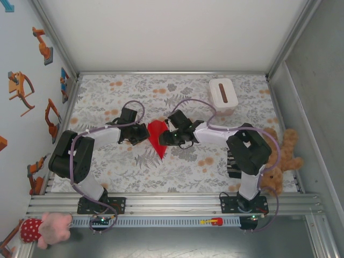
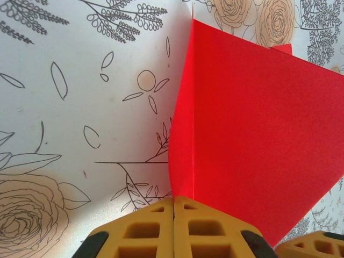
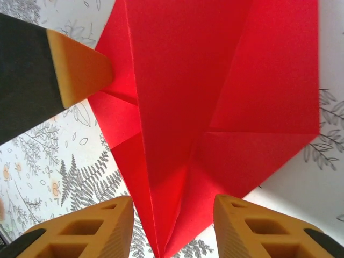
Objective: Fold a paper plane with a square sheet of paper (pick it up from the middle)
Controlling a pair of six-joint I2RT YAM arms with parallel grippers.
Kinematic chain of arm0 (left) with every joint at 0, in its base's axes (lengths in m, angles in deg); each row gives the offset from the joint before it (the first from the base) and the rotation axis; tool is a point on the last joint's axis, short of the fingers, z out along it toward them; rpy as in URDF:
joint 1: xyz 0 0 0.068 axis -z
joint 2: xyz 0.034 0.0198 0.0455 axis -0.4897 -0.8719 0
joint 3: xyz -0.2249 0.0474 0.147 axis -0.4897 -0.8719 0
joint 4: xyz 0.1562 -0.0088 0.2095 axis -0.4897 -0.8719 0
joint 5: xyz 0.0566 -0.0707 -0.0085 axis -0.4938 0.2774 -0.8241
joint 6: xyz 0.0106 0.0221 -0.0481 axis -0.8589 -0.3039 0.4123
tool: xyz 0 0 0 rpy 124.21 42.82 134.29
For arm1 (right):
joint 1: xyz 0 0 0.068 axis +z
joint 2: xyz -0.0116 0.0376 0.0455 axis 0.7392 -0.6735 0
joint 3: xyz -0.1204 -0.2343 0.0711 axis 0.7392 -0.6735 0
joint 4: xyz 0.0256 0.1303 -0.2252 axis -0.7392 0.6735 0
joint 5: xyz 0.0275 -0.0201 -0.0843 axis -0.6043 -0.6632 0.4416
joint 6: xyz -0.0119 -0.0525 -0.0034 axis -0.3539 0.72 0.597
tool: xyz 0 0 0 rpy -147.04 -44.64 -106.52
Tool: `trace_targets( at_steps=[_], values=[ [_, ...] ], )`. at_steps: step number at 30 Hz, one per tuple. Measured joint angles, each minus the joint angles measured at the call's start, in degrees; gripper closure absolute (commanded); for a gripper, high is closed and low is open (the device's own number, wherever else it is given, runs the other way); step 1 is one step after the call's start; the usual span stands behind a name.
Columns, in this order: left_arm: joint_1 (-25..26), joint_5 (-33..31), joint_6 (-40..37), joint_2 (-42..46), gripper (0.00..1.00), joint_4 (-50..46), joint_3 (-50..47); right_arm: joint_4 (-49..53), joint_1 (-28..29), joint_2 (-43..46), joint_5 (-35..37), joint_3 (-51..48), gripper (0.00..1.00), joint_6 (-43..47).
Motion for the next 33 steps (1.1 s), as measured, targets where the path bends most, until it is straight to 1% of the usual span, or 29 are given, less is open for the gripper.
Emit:
trace_targets(
  at_steps=[9, 17, 20, 24, 33],
  values=[
    [0.0, 0.61, 0.11, 0.0, 0.94, 0.0, 0.0, 1.05, 1.53, -4.17, -0.33, 3.69, 0.6, 0.02],
    [0.0, 1.2, 0.37, 0.0, 0.93, 0.02, 0.0, 5.73, 3.93, -6.84, 4.76, 9.07, 0.62, 0.33],
    [0.0, 1.33, 0.44, 0.0, 0.93, 0.02, 0.0, 7.13, 4.15, -7.26, 6.12, 9.75, 0.6, 0.59],
    [0.0, 1.38, 0.63, 0.0, 0.93, 0.02, 0.0, 8.02, 4.2, -7.41, 6.93, 9.79, 0.55, 1.07],
    [0.0, 1.36, 0.81, 0.0, 0.93, 0.02, 0.0, 5.25, 4.31, -6.8, 5.27, 8.35, 0.5, 1.55]
  ],
)
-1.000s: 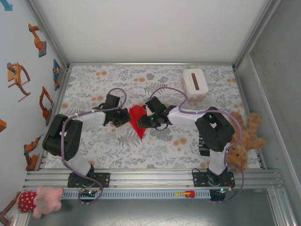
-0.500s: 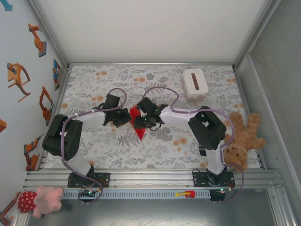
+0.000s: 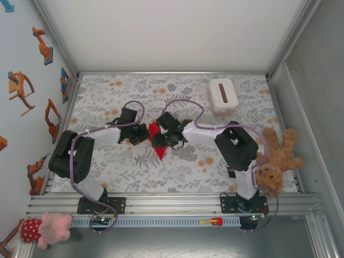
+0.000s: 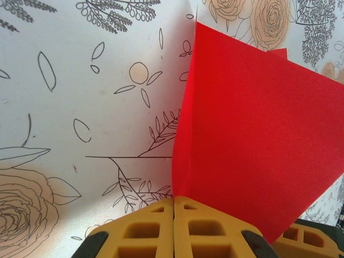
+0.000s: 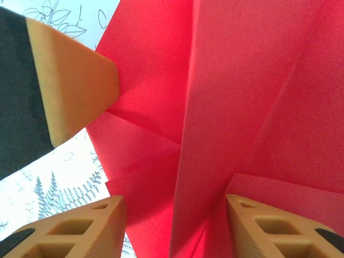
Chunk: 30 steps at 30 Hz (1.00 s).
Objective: Fold a paper plane with a square sheet of paper (pick it up from the middle)
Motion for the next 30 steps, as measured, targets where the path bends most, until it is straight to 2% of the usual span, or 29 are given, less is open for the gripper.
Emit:
trace_targets(
  at_steps=[12, 17, 24, 30],
  values=[
    [0.0, 0.0, 0.0, 0.0, 0.93, 0.0, 0.02, -0.66, 0.31, 0.09, -0.48, -0.35, 0.46, 0.2],
    [0.0, 0.02, 0.0, 0.0, 0.92, 0.0, 0.02, -0.15, 0.33, 0.09, 0.48, -0.33, 0.53, 0.2],
    [0.0, -0.02, 0.13, 0.0, 0.82, -0.07, 0.02, 2.12, 0.33, 0.09, 3.15, -0.33, 0.64, -0.02],
    [0.0, -0.9, 0.07, 0.96, 0.68, -1.53, 0.02, 3.93, 0.33, 0.09, 4.87, -0.04, 0.73, -0.11]
  ],
)
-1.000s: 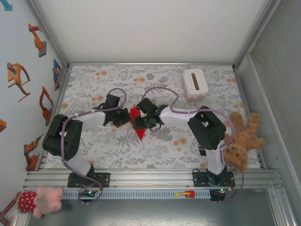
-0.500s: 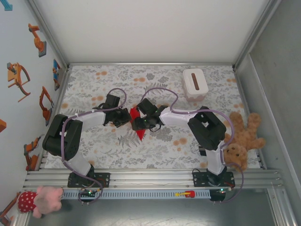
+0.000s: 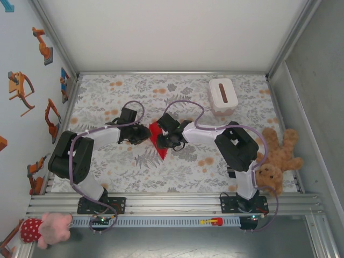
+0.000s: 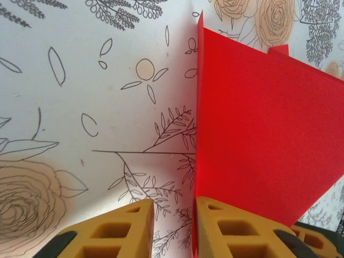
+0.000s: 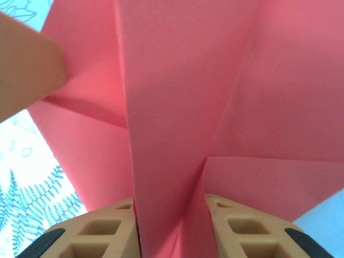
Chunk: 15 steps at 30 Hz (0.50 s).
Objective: Fold a paper plane with a square sheet of paper (pick it up from the middle)
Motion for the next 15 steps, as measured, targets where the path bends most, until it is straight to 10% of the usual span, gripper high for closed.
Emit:
trace_targets(
  at_steps=[15],
  values=[
    [-4.33, -10.91, -1.07, 10.62, 0.2, -9.81, -0.04, 9.64, -0.02, 0.0, 12.68, 2.64, 0.9, 0.11]
  ],
)
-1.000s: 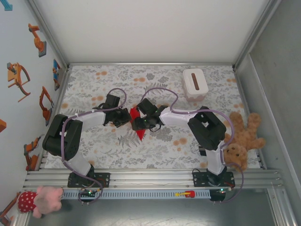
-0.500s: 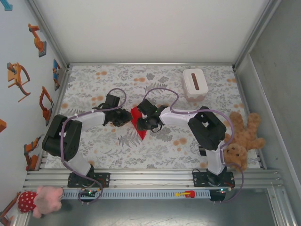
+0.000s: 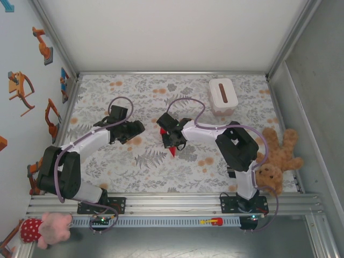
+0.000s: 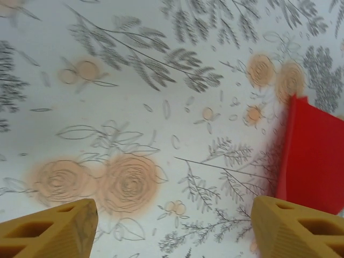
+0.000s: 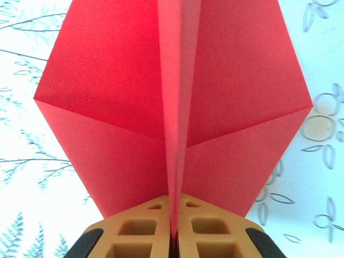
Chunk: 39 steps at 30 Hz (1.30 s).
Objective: Fold a paper plane with a square sheet of paper (pick it up from the middle)
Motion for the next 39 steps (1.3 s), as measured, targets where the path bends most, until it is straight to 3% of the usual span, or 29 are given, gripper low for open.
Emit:
trace_targets(
  at_steps=[7, 12, 23, 29, 39],
  values=[
    [-0.94, -2.93, -0.07, 2.16, 0.05, -2.29, -0.66, 2.27, 0.0, -0.07, 1.33, 1.6, 0.88, -0.11],
    [-1.01, -5.16, -0.11, 3.5, 0.0, -4.17, -0.79, 2.34, 0.0, -0.7, 1.25, 2.27, 0.84, -0.55],
    [-1.33, -6.47, -0.13, 4.0, 0.04, -4.87, -0.81, 2.56, -0.11, -2.05, 1.2, 2.29, 0.75, -1.6],
    [-1.33, -6.51, -0.13, 4.0, 0.04, -4.94, -0.96, 2.56, -0.07, -2.54, 1.31, 2.78, 0.65, -2.14],
    [-1.33, -6.69, -0.15, 3.98, 0.04, -5.27, -1.42, 2.62, -0.98, -4.2, 4.9, 4.87, 0.63, -2.6]
  ],
)
